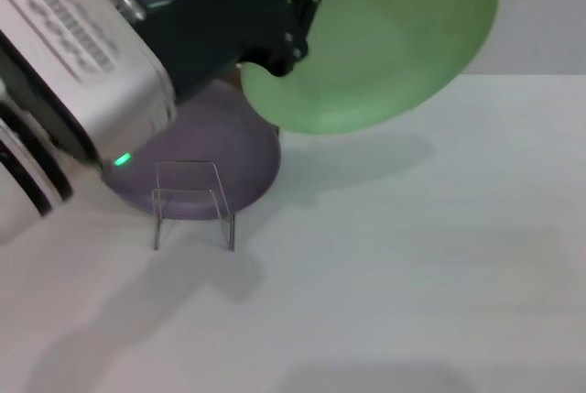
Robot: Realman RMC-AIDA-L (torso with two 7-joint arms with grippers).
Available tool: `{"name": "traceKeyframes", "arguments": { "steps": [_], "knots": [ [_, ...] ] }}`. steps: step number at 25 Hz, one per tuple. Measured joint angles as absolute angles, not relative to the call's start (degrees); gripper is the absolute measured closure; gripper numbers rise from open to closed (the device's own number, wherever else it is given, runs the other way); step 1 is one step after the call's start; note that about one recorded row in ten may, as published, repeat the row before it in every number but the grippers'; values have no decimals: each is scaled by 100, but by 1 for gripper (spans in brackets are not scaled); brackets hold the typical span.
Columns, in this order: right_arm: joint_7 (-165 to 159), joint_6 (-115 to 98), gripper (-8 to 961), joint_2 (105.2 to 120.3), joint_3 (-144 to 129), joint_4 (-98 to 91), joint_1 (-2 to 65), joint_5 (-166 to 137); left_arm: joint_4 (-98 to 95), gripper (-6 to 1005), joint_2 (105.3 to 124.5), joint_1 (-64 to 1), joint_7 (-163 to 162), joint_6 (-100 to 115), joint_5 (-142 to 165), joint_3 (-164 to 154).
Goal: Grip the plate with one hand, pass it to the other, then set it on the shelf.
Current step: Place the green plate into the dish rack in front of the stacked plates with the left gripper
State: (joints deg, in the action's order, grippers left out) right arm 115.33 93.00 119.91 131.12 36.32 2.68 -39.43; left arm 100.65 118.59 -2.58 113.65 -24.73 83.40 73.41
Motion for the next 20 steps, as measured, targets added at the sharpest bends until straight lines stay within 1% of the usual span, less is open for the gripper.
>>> {"name": "traceKeyframes", "arguments": {
  "steps": [2, 3, 5, 7, 11, 16, 19, 20],
  "knots": [
    [11536, 9293, 363, 11982, 13100, 3557, 314, -3946, 10061, 914, 11862, -240, 11607, -2455, 8232, 7293],
    [11538, 9285, 364, 11975, 13093, 3494, 356, -3950, 9945, 915, 11875, -158, 12843, -2437, 7478, 7129],
    [11539, 9285, 364, 11972, 13091, 3472, 372, -3951, 9898, 915, 11880, -139, 13208, -2436, 7227, 7102],
    [11540, 9288, 363, 11969, 13088, 3453, 387, -3951, 9715, 916, 11892, -110, 14417, -2429, 6204, 7047],
    [11519, 9320, 363, 11965, 13099, 3451, 385, -3950, 9550, 917, 11903, -110, 15183, -2415, 5523, 7058],
    [11495, 9336, 362, 11953, 13089, 3458, 368, -3951, 9519, 918, 11879, -307, 15446, -1725, 5334, 7034],
    [11468, 9329, 361, 11953, 13075, 3458, 384, -3965, 9601, 918, 11859, -636, 15226, -328, 5450, 6781],
    [11441, 9319, 361, 11951, 13069, 3458, 394, -3986, 9604, 918, 11857, -668, 15227, -200, 5528, 6750]
  ]
}}
